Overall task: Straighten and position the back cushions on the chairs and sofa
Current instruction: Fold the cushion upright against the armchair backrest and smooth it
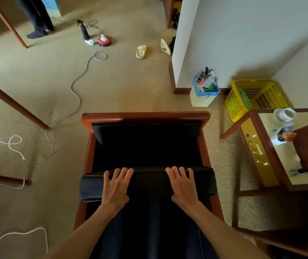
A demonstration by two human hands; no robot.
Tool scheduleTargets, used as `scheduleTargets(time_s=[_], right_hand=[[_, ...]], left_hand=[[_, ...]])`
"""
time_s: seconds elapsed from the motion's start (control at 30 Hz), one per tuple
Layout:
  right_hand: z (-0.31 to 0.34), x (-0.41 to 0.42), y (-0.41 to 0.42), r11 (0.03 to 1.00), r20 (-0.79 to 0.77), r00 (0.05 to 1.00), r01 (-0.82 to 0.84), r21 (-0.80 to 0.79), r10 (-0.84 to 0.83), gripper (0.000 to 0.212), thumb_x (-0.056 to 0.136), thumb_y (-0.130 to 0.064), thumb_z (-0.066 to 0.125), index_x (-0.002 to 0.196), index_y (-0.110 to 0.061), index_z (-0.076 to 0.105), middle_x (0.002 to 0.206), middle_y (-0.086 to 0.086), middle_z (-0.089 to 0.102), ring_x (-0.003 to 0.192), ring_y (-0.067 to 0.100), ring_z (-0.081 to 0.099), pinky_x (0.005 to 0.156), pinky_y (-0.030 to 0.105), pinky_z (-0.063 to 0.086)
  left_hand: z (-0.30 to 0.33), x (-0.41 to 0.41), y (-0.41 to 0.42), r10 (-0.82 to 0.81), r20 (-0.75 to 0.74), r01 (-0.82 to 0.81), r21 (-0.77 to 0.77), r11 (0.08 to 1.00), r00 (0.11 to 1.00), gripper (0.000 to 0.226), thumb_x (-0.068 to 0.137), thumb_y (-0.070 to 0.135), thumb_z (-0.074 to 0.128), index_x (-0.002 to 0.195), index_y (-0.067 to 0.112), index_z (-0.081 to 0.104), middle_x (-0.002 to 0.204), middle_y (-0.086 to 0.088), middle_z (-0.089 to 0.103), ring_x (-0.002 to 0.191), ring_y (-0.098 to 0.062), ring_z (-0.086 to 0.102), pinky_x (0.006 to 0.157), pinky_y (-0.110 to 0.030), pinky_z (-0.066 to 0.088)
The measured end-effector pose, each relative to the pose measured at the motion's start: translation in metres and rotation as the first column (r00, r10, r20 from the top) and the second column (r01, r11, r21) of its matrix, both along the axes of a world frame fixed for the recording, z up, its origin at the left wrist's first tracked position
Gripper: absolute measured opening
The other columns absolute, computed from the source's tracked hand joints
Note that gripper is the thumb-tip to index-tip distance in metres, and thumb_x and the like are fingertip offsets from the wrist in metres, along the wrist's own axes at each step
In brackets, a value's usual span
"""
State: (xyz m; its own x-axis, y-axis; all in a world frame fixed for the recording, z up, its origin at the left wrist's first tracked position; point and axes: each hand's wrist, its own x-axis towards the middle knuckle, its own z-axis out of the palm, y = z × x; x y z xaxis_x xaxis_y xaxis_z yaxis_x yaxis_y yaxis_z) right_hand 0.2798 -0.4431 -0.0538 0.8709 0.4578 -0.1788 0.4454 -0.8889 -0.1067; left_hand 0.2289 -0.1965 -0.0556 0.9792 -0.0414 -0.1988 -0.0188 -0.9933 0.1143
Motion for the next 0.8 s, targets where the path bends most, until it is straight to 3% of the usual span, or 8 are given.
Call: scheduleTargets(time_s=[0.3, 0.5, 0.63, 0.8], right_hand=[[-0.003, 0.027, 0.0, 1.0, 0.022, 1.0, -0.007, 0.01, 0.006, 0.093, 0.046, -0.024, 0.086, 0.13, -0.018, 0.045, 0.117, 0.001, 0.052, 0.105, 0.025, 0.051, 0.097, 0.047, 0.043], [0.012, 0.071, 0.013, 0.999, 0.087, 0.996, -0.03, 0.013, 0.029, 0.089, 0.049, -0.024, 0.084, 0.129, -0.02, 0.044, 0.119, 0.001, 0.053, 0.108, 0.025, 0.052, 0.098, 0.046, 0.04], [-0.001, 0.078, 0.01, 1.0, 0.014, 1.0, -0.008, -0.019, 0.009, 0.095, 0.05, -0.028, 0.087, 0.133, -0.021, 0.04, 0.124, 0.001, 0.05, 0.113, 0.025, 0.05, 0.103, 0.047, 0.038], [-0.007, 0.104, 0.019, 0.999, 0.028, 1.0, -0.004, -0.044, 0.005, 0.111, 0.058, -0.023, 0.087, 0.149, -0.019, 0.025, 0.144, 0.008, 0.042, 0.14, 0.03, 0.034, 0.119, 0.055, 0.017]], left_hand=[[0.003, 0.027, 0.004, 0.009, 0.016, -0.009, -0.023, 1.0, 1.0, 0.091, 0.038, 0.023, 0.085, 0.121, 0.022, 0.049, 0.112, 0.002, 0.058, 0.101, -0.025, 0.056, 0.092, -0.05, 0.041], [0.016, 0.066, 0.02, 0.063, 0.025, -0.063, -0.018, 0.998, 0.998, 0.086, 0.042, 0.025, 0.082, 0.12, 0.026, 0.047, 0.112, 0.007, 0.055, 0.101, -0.022, 0.054, 0.082, -0.045, 0.038], [0.002, 0.075, 0.017, 0.031, 0.004, -0.031, -0.008, 0.999, 1.0, 0.091, 0.04, 0.022, 0.084, 0.122, 0.024, 0.045, 0.115, 0.004, 0.054, 0.103, -0.024, 0.054, 0.082, -0.046, 0.04], [-0.001, 0.1, 0.03, 0.054, -0.027, -0.052, 0.046, 0.998, 0.998, 0.105, 0.048, 0.024, 0.087, 0.14, 0.022, 0.037, 0.132, -0.001, 0.05, 0.122, -0.026, 0.048, 0.093, -0.05, 0.041]])
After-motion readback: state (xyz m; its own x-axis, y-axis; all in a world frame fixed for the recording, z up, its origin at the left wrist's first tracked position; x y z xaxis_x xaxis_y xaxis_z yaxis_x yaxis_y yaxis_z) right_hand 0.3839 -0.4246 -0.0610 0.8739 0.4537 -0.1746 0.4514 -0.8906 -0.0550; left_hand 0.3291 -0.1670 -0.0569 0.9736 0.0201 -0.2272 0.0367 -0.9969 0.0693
